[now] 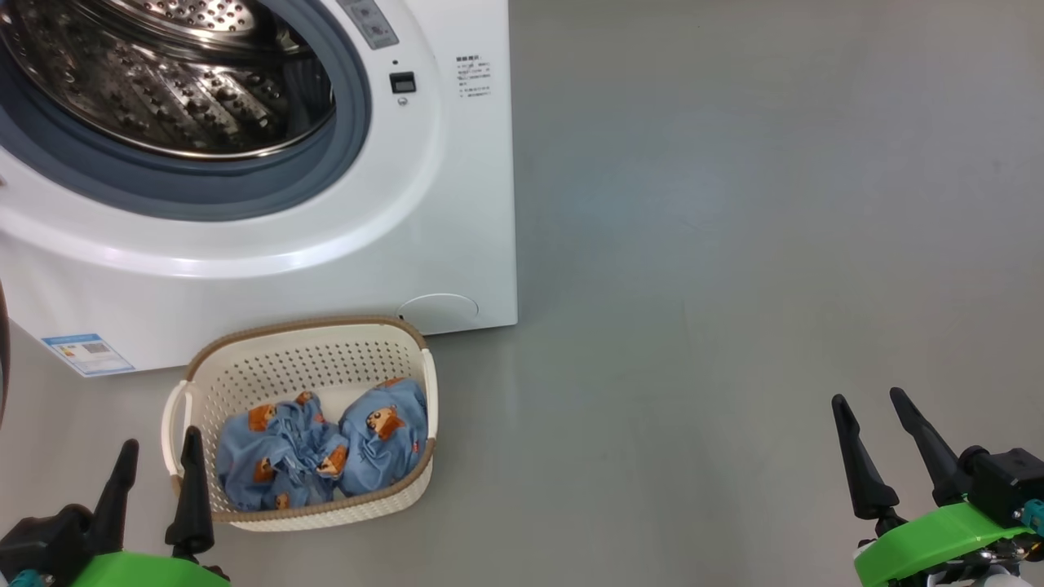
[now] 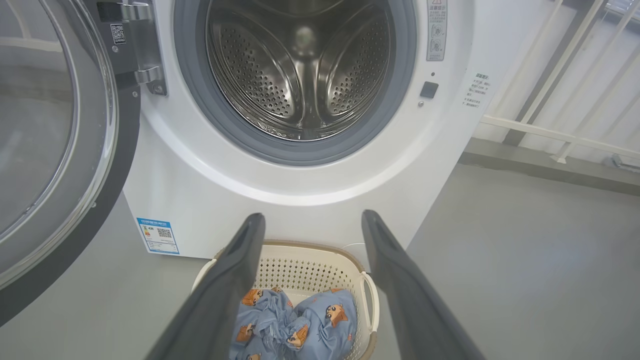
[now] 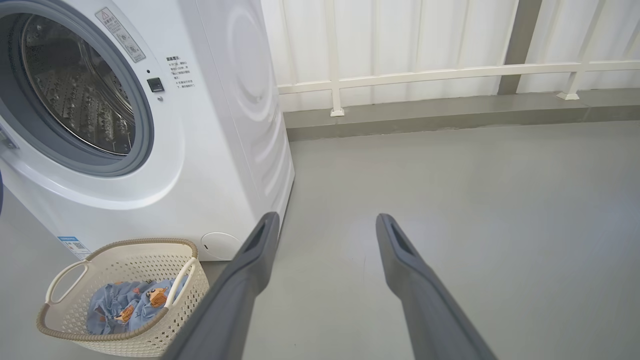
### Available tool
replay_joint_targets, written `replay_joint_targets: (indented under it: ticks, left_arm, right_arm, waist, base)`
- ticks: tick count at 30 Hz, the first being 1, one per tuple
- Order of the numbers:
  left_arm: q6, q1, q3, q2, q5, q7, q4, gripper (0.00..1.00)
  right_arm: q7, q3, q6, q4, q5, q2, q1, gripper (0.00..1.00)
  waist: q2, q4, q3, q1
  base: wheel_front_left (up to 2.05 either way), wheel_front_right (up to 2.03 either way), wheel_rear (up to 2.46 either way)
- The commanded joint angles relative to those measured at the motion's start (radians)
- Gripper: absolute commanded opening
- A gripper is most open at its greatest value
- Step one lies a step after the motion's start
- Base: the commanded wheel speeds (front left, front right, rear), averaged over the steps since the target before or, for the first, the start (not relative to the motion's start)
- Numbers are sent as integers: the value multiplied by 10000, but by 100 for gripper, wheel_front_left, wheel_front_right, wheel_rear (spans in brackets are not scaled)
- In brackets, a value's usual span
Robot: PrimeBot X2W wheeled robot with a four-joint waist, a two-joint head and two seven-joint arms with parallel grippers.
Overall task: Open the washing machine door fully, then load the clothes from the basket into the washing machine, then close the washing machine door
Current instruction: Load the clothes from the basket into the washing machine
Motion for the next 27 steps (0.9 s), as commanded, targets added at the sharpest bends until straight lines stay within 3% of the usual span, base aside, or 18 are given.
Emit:
replay_joint_targets:
  ticks: [1, 19, 27]
  left_arm:
    - [-15, -217, 307, 307, -56, -57, -175, 100]
    - [-15, -332, 161, 401, 18, -57, -131, 100]
    - [-15, -409, 196, 283, 192, -57, -118, 100]
  right_arm:
    - [-120, 189, 16, -262, 18, -108, -121, 100]
    - [-120, 279, 16, -266, 34, -82, -157, 100]
    - [-120, 294, 16, -265, 48, -47, -205, 100]
  waist:
    - [0, 7, -1, 0]
    - [0, -55, 74, 0]
    - [0, -59, 169, 0]
  base:
    - [30, -111, 81]
    - [93, -161, 68]
    - [58, -58, 0]
